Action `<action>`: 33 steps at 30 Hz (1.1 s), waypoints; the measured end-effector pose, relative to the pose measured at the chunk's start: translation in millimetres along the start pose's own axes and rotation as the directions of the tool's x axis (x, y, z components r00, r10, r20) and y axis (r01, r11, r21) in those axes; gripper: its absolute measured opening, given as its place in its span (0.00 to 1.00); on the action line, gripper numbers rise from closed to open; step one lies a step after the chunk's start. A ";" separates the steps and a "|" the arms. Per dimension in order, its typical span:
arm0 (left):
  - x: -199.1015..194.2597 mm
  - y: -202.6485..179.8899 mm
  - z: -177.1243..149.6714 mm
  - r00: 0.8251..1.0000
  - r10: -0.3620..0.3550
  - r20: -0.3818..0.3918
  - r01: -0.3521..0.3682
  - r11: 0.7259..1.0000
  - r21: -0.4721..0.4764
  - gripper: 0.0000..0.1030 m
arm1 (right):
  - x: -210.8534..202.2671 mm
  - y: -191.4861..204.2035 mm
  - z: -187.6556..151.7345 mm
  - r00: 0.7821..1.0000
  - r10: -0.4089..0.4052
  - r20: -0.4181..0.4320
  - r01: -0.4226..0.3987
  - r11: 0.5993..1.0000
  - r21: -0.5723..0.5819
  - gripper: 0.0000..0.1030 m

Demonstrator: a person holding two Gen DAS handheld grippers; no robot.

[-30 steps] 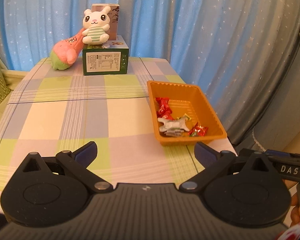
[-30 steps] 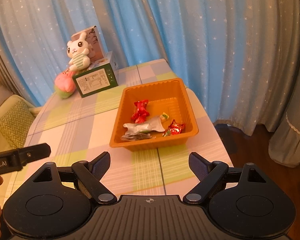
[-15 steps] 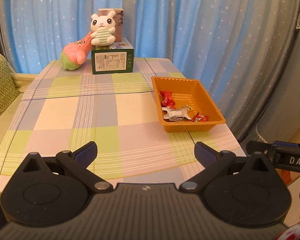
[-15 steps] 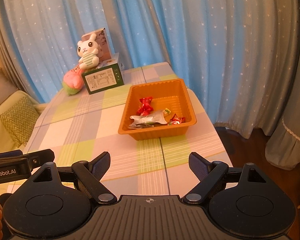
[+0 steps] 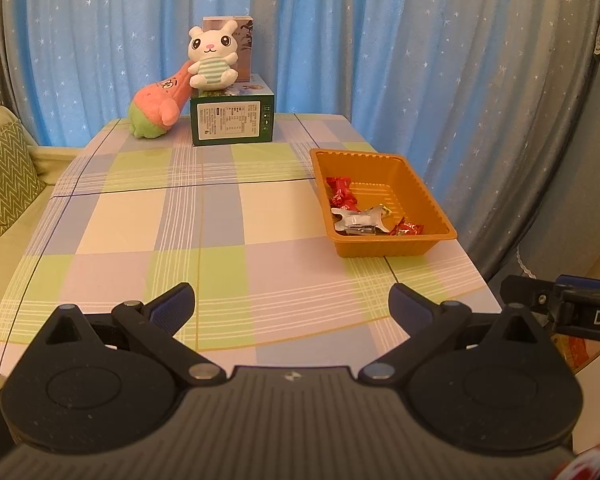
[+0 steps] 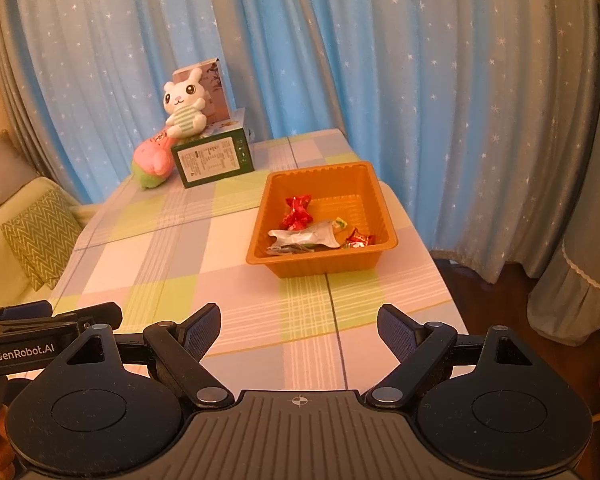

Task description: Organize snacks

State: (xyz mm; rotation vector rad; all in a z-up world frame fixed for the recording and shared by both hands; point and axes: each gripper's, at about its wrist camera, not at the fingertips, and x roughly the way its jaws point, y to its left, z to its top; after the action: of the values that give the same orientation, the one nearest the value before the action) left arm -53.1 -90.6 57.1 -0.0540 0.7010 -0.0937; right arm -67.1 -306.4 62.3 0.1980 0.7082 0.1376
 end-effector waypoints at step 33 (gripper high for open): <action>1.0 -3.8 -1.9 1.000 -0.016 0.002 0.016 1.000 -0.002 0.99 | 1.4 2.9 -2.2 1.000 0.002 -0.002 -0.002 1.000 0.000 0.83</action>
State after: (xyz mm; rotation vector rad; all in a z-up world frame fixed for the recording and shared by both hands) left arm -53.8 -94.5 55.3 -0.0616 0.6987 -0.1082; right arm -67.7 -303.0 60.5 0.1986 0.7099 0.1393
